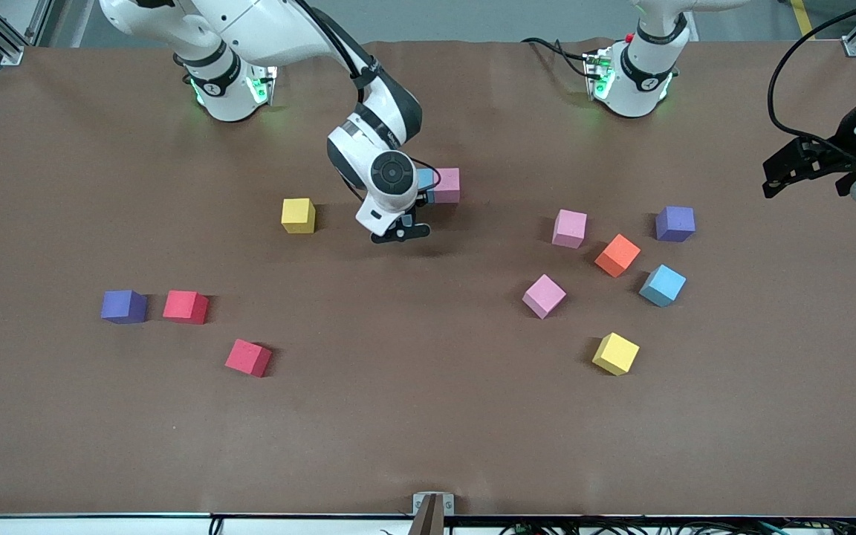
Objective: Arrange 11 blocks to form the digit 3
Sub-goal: 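Lower the light blue cube onto the row and open the right gripper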
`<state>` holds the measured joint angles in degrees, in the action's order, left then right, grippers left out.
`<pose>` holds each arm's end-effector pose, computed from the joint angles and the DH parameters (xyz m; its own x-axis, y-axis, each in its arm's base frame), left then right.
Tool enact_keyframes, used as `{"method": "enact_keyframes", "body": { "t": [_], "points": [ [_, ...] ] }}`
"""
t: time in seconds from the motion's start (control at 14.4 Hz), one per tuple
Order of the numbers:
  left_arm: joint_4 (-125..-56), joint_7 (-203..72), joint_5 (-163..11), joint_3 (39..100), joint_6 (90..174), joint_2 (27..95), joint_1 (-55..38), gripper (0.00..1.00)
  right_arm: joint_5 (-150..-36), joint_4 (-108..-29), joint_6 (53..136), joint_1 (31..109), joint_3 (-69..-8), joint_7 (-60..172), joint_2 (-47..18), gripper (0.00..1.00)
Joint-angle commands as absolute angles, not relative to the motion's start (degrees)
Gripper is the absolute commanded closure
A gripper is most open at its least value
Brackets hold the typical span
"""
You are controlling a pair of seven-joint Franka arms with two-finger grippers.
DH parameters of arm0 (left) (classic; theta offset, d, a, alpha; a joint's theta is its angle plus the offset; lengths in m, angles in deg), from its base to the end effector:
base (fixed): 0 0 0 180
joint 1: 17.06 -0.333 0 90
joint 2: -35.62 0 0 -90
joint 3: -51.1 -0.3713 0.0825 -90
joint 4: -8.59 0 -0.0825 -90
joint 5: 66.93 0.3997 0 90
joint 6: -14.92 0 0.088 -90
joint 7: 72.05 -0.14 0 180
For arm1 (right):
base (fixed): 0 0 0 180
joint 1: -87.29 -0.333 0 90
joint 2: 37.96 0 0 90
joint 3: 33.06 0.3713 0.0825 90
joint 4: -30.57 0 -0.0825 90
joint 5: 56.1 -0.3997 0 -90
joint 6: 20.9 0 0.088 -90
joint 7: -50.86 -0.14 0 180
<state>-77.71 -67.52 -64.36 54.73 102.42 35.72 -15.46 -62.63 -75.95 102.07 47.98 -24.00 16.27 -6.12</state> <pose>0.5658 -0.0453 0.6735 0.9997 -0.0103 0.0227 -0.0093 -0.9990 -0.0430 0.4242 0.4822 0.2077 0.9403 0.1418 -0.3093 0.1558 -0.9876 0.0210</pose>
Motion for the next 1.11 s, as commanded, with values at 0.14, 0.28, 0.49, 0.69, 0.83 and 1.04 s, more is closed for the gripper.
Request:
{"method": "enact_keyframes", "body": {
  "t": [0.14, 0.28, 0.49, 0.69, 0.83, 1.04],
  "points": [
    [-77.98, -67.39, -64.99, 54.7, 102.37, 35.18, -15.47, 0.0, -62.69, -78.68, 102.32, 47.3, -24.27, 16.4, -7.29, 0.58],
    [-77.98, -67.39, -64.99, 54.7, 102.37, 35.18, -15.47, 0.0, -62.69, -78.76, 102.24, 47.3, -24.36, 16.4, -7.37, 0.58],
    [-77.98, -67.39, -65.08, 54.7, 102.45, 35.18, -15.47, 0.0, -62.69, -79.2, 102.24, 47.3, -24.36, 16.31, -7.38, 0.58],
    [-77.98, -67.31, -65.08, 54.7, 102.54, 35.18, -15.47, 0.0, -62.69, -79.38, 102.24, 47.3, -24.27, 16.31, -7.46, 0.58],
    [-77.98, -67.31, -65.17, 54.7, 102.54, 35.18, -15.47, 0.0, -62.69, -79.38, 102.32, 47.3, -24.36, 16.31, -7.46, 0.58],
    [-77.98, -67.39, -65.17, 54.7, 102.54, 35.27, -15.47, 0.0, -62.78, -78.94, 102.15, 47.39, -24.36, 15.88, -7.29, 0.0]
  ]
}}
